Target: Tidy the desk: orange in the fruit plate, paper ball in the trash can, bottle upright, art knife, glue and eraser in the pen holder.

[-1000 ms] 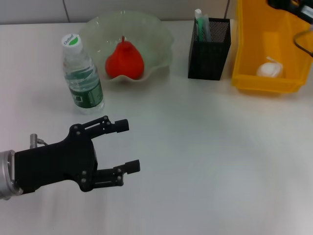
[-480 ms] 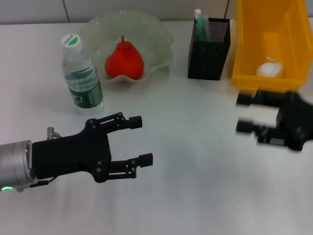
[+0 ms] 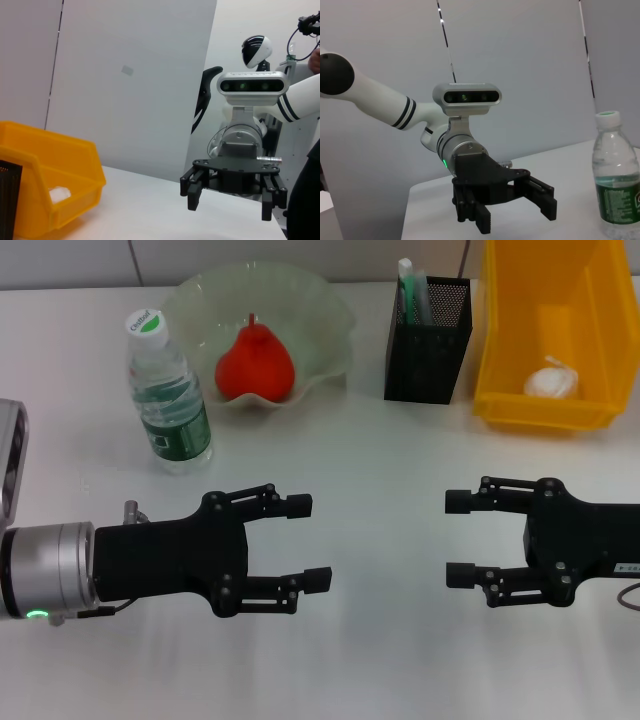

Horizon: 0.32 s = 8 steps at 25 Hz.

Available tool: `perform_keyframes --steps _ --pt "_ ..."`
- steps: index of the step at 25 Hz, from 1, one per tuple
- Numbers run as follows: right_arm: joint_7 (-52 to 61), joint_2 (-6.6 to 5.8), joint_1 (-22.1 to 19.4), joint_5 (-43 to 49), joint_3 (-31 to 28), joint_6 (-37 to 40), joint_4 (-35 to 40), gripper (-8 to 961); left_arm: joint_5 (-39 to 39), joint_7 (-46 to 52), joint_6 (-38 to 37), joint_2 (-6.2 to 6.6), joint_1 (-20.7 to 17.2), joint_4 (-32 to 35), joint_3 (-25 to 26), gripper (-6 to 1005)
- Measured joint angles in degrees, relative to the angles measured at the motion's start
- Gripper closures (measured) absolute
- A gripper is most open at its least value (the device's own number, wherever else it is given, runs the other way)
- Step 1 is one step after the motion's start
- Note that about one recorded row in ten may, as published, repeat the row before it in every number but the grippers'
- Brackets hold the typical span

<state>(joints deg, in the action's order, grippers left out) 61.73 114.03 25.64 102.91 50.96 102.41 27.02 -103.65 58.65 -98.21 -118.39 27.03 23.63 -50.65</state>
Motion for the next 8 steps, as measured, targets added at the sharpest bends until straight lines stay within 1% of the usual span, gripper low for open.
perform_keyframes --steps 1,8 --pt "-0.1 0.21 0.1 0.2 -0.1 0.0 0.1 205 0.0 -0.1 -0.1 0.00 -0.1 0.0 0.0 169" --pt "-0.2 0.37 0.1 0.2 -0.2 -1.8 0.3 205 0.0 -0.6 -0.1 0.00 -0.2 0.0 0.0 169"
